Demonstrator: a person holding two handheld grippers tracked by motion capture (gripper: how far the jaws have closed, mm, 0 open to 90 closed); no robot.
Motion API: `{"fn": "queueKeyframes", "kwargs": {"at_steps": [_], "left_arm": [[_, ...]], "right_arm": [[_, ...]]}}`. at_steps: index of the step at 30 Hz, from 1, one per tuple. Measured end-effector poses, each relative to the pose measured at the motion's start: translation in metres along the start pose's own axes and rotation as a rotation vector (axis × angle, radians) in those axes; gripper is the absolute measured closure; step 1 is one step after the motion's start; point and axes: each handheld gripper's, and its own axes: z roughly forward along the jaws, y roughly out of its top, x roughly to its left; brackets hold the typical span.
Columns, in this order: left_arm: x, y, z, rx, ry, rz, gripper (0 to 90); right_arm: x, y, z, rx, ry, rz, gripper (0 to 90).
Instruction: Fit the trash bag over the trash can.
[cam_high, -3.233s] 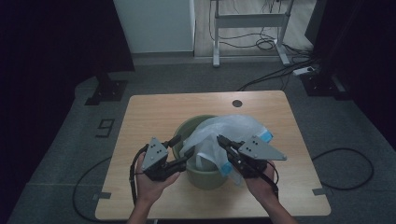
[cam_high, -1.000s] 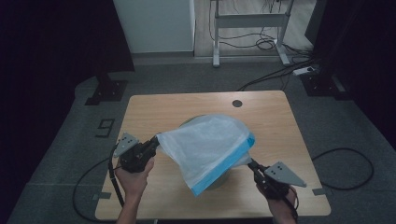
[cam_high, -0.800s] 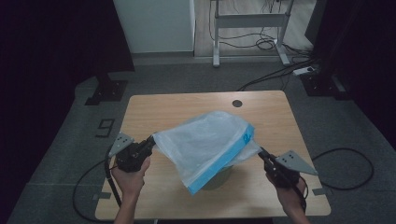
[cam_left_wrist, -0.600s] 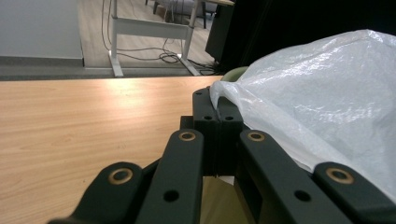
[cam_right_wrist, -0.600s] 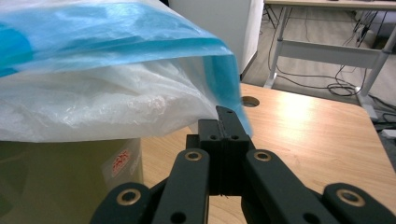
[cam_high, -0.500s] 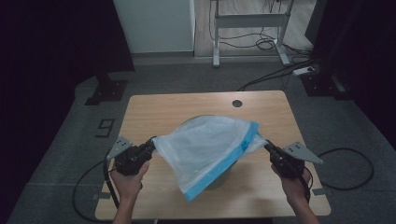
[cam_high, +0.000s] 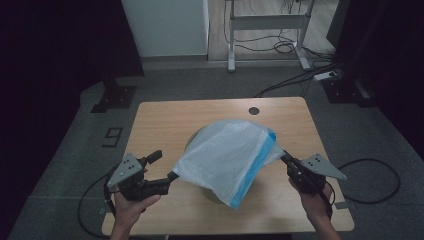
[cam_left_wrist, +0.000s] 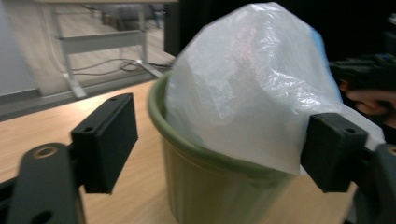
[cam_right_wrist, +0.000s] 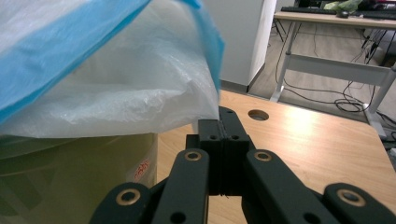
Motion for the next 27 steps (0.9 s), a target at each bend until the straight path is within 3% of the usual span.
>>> {"fn": "queueKeyframes", "kwargs": {"at_steps": [6,14,19,27], "left_arm": [[-0.004,-0.012,0.013,0.065,-0.037,0.005,13.6],[-0.016,-0.020,0.027,0.052,-0.069,0.004,12.4],[-0.024,-0.026,0.026,0.045,-0.078,0.011,12.0],[-0.042,-0.037,0.026,0.076,-0.108,0.051,9.2]], "right_arm": [[0.000,0.000,0.002,0.002,0.002,0.015,88.6],[0.008,-0.001,0.004,0.007,0.019,0.019,88.6],[0.007,-0.001,0.004,0.008,0.019,0.030,88.5],[0.007,-0.001,0.005,0.011,0.015,0.046,88.4]]}}
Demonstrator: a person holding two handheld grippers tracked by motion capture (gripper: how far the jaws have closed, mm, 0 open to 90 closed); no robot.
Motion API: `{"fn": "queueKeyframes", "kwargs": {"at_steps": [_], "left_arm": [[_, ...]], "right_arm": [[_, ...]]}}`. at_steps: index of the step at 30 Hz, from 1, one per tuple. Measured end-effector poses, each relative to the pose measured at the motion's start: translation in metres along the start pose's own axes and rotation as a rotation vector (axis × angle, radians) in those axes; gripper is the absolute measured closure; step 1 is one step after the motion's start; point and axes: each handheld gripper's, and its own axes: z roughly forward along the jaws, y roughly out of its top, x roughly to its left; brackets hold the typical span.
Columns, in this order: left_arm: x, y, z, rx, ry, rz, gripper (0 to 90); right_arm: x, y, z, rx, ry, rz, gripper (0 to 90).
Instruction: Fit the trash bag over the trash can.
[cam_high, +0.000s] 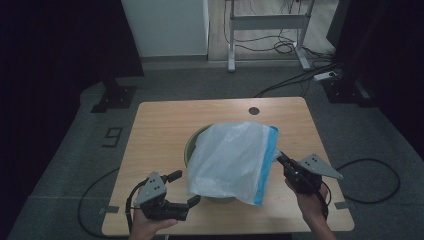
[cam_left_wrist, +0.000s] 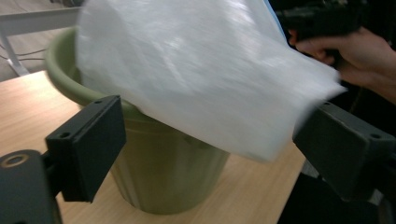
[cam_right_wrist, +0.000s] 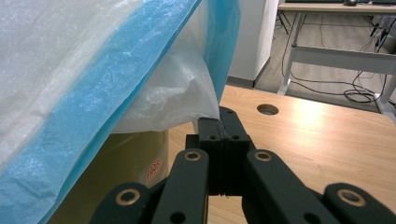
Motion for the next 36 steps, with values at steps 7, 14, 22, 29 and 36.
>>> {"fn": "queueKeyframes", "kwargs": {"at_steps": [7,14,22,29,36], "left_arm": [[0.000,-0.002,-0.007,-0.026,0.016,-0.008,9.1],[0.000,0.011,-0.024,-0.066,0.021,0.000,10.7],[0.007,0.049,-0.020,-0.059,0.024,0.010,14.4],[0.021,0.076,-0.002,-0.043,0.042,0.002,15.9],[0.023,0.091,0.024,0.010,0.046,0.023,17.3]], "right_arm": [[0.000,0.001,-0.001,-0.002,-0.002,-0.001,88.5],[-0.003,-0.003,-0.001,0.006,-0.007,0.008,88.4],[-0.002,0.000,-0.002,-0.003,-0.012,0.007,88.3],[0.000,0.002,-0.002,-0.007,-0.002,0.001,88.3],[0.008,0.005,-0.001,-0.014,0.014,-0.008,88.4]]}}
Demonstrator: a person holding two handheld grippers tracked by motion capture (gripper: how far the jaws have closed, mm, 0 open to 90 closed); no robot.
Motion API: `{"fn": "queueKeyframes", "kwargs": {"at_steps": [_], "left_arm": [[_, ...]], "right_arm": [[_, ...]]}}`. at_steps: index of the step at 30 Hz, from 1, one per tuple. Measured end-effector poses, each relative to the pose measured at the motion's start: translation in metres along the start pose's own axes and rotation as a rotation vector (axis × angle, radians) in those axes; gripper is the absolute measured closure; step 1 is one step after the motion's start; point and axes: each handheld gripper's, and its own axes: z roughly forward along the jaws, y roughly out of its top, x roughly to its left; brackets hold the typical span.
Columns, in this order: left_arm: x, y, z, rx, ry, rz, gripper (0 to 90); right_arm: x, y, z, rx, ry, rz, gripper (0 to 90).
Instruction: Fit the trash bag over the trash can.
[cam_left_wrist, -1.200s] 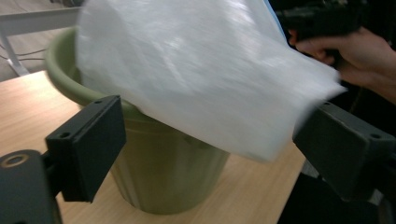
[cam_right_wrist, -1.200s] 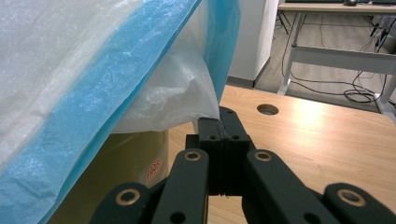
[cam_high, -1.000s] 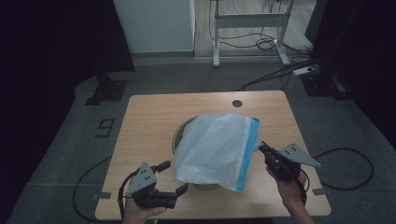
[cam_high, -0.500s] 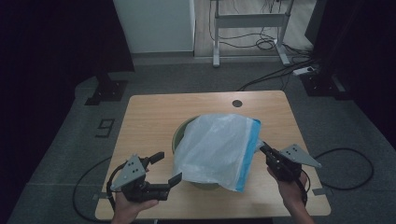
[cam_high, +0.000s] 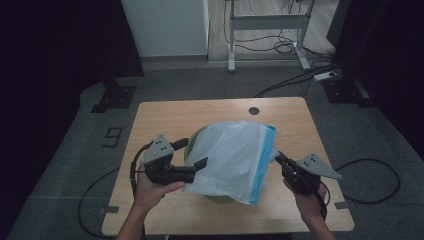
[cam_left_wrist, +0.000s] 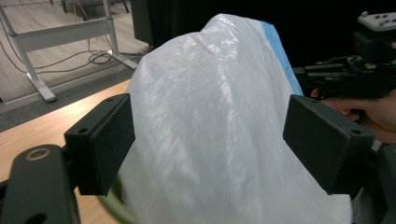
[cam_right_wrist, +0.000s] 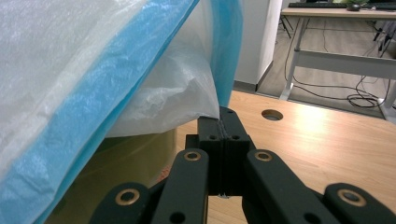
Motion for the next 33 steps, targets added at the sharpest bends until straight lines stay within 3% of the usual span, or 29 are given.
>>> {"fn": "queueKeyframes", "kwargs": {"at_steps": [5,8,12,15,19,23,26,29,33], "left_arm": [[-0.001,0.008,0.015,0.016,-0.004,0.009,20.5],[0.000,0.011,0.023,0.026,0.009,0.014,28.1],[0.000,0.008,0.030,0.020,0.036,0.032,53.7],[0.001,0.004,0.031,0.013,0.017,0.024,74.5],[0.004,-0.001,0.030,0.002,0.008,0.000,89.4],[0.010,-0.005,0.023,-0.031,0.015,-0.027,90.0],[0.016,-0.009,0.016,-0.066,0.009,-0.072,90.0],[0.023,-0.013,0.010,-0.083,-0.014,-0.115,90.0],[0.028,-0.019,0.009,-0.089,-0.023,-0.148,90.0]], "right_arm": [[0.007,0.003,0.002,-0.003,0.017,-0.011,88.3],[0.010,0.005,0.002,-0.005,0.024,-0.017,88.3],[0.012,0.006,0.002,-0.010,0.030,-0.019,88.3],[0.012,0.005,0.002,-0.010,0.035,-0.021,88.3],[0.011,0.002,0.001,-0.008,0.034,-0.017,88.3],[0.008,-0.003,-0.001,0.000,0.031,-0.014,87.8],[0.004,-0.008,-0.003,0.011,0.030,-0.015,86.2],[0.000,-0.014,-0.007,0.015,0.051,-0.006,78.4],[0.003,-0.015,-0.021,-0.020,0.090,-0.010,63.8]]}}
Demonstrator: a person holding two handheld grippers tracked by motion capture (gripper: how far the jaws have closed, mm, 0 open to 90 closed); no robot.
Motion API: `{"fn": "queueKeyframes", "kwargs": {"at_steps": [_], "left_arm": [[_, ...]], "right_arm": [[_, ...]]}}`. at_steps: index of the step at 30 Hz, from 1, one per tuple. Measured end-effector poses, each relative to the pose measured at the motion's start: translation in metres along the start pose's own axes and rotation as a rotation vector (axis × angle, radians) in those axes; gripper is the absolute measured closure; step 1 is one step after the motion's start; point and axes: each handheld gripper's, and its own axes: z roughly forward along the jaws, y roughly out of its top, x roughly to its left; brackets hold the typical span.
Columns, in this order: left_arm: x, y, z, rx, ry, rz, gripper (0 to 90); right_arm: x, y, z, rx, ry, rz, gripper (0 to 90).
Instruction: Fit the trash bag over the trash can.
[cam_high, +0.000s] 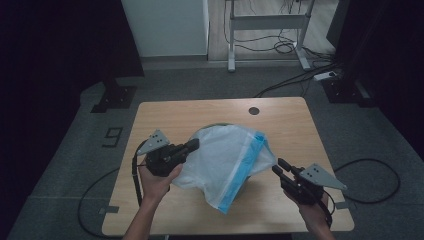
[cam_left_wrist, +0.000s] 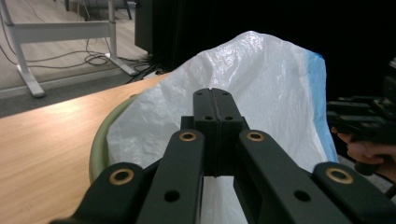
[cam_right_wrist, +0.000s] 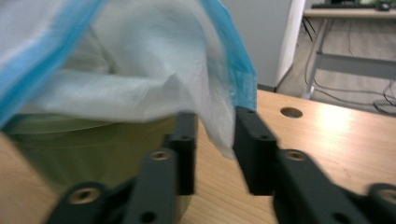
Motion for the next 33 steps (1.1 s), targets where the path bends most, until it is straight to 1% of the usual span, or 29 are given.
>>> {"fn": "queueKeyframes", "kwargs": {"at_steps": [3,4,6,8,11,15,17,21,24,30,33], "left_arm": [[0.001,-0.002,0.001,0.000,0.000,-0.010,90.0],[0.001,-0.003,0.002,0.001,0.000,-0.012,90.0],[0.000,-0.003,0.003,0.002,-0.001,-0.012,90.0],[0.000,-0.004,0.003,0.002,-0.003,-0.015,90.0],[0.001,-0.004,0.003,0.000,-0.004,-0.023,90.0],[0.002,-0.005,0.002,-0.002,-0.003,-0.025,90.0],[0.003,-0.005,0.001,-0.006,-0.005,-0.025,90.0],[0.004,-0.005,0.000,-0.009,-0.006,-0.027,90.0],[0.004,-0.005,-0.001,-0.013,-0.006,-0.030,90.0],[0.005,-0.005,-0.001,-0.015,-0.011,-0.035,90.0],[0.006,-0.006,-0.001,-0.015,-0.015,-0.040,90.0]], "right_arm": [[0.007,0.002,-0.013,-0.022,0.051,-0.005,58.1],[0.011,0.003,-0.017,-0.031,0.065,-0.019,57.5],[0.018,0.007,-0.022,-0.046,0.095,-0.031,56.7],[0.024,0.012,-0.024,-0.059,0.119,-0.048,56.6],[0.029,0.019,-0.017,-0.061,0.136,-0.059,56.5],[0.033,0.027,0.000,-0.052,0.140,-0.056,56.5],[0.034,0.029,0.009,-0.045,0.130,-0.051,56.6],[0.033,0.031,0.022,-0.035,0.127,-0.014,57.1],[0.034,0.032,0.027,-0.034,0.120,-0.002,58.0],[0.035,0.031,0.033,-0.009,0.097,-0.004,58.2],[0.034,0.030,0.034,-0.007,0.094,0.002,58.4]]}}
